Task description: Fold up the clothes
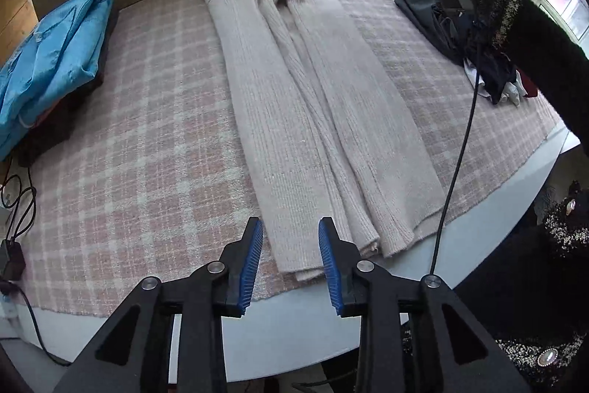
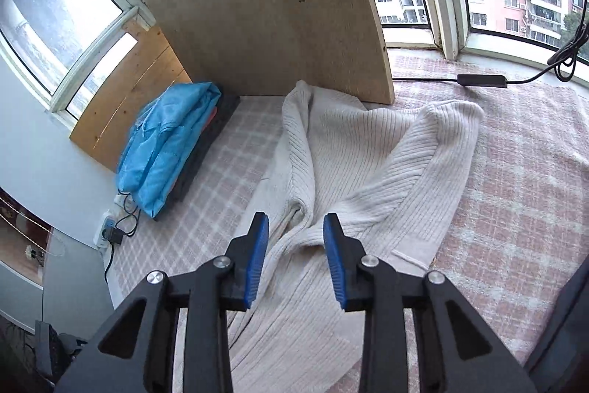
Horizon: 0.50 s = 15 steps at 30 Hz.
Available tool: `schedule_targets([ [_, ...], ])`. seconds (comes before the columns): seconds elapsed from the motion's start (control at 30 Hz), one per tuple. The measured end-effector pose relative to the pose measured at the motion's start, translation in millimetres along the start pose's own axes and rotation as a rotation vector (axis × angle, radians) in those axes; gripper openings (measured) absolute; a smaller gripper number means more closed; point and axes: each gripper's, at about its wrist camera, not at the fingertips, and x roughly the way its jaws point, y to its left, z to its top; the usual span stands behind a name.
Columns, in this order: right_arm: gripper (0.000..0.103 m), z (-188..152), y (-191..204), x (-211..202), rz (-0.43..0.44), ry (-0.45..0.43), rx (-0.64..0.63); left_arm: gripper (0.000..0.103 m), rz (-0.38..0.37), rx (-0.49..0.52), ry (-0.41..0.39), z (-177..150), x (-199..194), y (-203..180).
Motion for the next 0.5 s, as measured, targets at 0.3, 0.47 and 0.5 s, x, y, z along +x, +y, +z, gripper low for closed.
schedule_targets([
  [0.3, 0.031, 45.7, -12.6, -47.8, -0.048, -0.084, 0.029, 0.031, -0.016, -0.028, -0.133, 78.7, -23.7, 22.0],
  [0.47, 0.043, 57.5, -49.5, -63.9, -0.151, -0.095, 0.072, 0.036, 0.021, -0.060, -0.188, 154.6, -14.9, 64.3],
  [0.5, 0.044, 54.7, -59.7, -60.2, -0.177, -0.087, 0.079, 0.036, 0.026, -0.055, -0.184, 170.0, -4.0, 70.2],
])
